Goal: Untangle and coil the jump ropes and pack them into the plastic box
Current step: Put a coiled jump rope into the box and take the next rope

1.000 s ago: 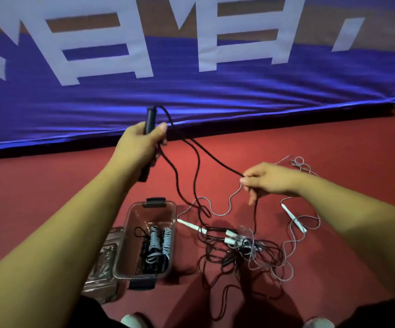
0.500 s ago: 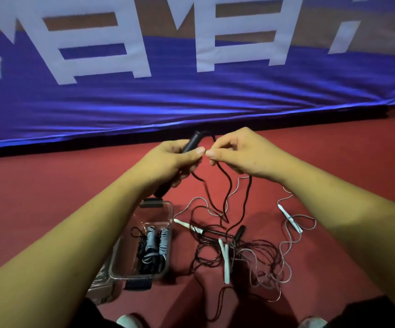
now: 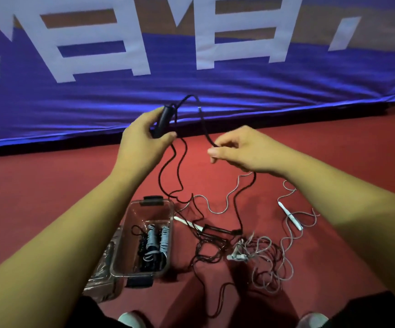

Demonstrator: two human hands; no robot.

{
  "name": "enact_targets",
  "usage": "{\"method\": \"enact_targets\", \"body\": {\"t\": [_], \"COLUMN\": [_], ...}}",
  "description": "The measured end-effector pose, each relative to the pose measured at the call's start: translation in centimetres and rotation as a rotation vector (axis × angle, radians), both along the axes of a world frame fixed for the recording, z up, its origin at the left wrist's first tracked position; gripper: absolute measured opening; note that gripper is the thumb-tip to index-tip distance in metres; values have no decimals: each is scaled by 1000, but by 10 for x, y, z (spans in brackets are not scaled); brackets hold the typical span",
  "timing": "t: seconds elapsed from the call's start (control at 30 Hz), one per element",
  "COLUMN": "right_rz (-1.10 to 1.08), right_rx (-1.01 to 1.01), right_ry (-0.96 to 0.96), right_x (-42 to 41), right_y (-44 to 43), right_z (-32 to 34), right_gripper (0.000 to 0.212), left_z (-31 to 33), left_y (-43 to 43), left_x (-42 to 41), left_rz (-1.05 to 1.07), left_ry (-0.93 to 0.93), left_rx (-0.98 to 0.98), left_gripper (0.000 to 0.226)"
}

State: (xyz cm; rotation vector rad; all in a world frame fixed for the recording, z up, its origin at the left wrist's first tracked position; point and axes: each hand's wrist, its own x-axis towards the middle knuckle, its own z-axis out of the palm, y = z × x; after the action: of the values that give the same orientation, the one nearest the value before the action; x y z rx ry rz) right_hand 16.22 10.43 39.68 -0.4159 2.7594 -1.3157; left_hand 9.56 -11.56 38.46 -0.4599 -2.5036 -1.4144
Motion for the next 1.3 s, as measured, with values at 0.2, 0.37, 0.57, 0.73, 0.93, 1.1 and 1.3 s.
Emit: {"method": "enact_targets", "body": {"t": [0.2, 0.37, 0.57, 0.73, 0.93, 1.1, 1.3], "right_rz": [-26, 57, 49, -4, -128, -148, 38], "right_rx": [9, 103, 66, 18, 147, -44, -192], "right_ry": [39, -54, 35, -152, -345, -400, -279], "right_x": [-2, -1, 1, 1, -5, -4, -4], "right_y": [-8, 2, -11, 5, 57, 61, 6], "right_z": [11, -5, -7, -13, -61, -68, -23], "right_gripper": [23, 20, 19, 29, 24, 24, 27], "left_z": [0, 4, -6, -1, -1, -9, -5], "left_y": [22, 23, 32, 29, -6, -27, 2], "left_x": [20, 19, 28, 17, -15, -22, 6], "left_rz": [-349, -350, -367, -281, 15, 165, -273], "left_ry": [-413, -605, -658, -548, -450, -282, -375], "left_rx": [174, 456, 232, 160, 539, 228, 127], "left_gripper": [9, 12, 10, 16, 23, 12, 18]}}
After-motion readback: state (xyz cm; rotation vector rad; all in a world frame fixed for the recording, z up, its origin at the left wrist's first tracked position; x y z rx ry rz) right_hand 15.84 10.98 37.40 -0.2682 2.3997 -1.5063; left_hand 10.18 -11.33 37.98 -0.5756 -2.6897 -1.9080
